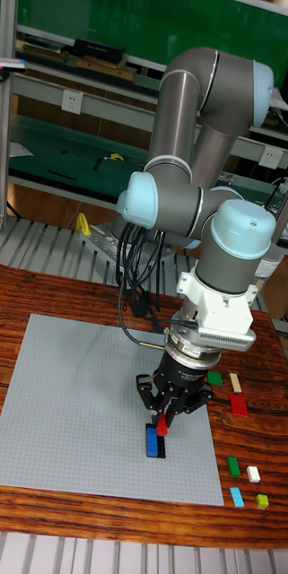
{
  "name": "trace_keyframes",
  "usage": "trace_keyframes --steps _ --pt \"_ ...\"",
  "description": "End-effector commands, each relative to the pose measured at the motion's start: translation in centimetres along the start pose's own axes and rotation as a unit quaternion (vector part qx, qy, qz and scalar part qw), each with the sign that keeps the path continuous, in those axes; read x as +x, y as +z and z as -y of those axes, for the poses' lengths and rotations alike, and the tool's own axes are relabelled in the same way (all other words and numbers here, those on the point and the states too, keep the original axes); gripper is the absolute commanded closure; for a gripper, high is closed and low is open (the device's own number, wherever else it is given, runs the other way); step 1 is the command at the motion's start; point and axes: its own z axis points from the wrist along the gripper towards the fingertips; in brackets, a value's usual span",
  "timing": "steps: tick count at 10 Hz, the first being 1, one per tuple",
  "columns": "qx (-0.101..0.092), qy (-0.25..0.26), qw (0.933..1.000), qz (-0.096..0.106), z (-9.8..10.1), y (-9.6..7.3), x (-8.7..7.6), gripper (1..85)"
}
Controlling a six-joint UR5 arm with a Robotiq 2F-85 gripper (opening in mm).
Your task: Build with small Lego blocks
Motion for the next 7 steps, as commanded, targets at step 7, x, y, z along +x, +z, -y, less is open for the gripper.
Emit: trace_keyframes --steps 7 --pt "0.007 0.018 0.9998 0.0 0.89 0.76 -1.19 84.3"
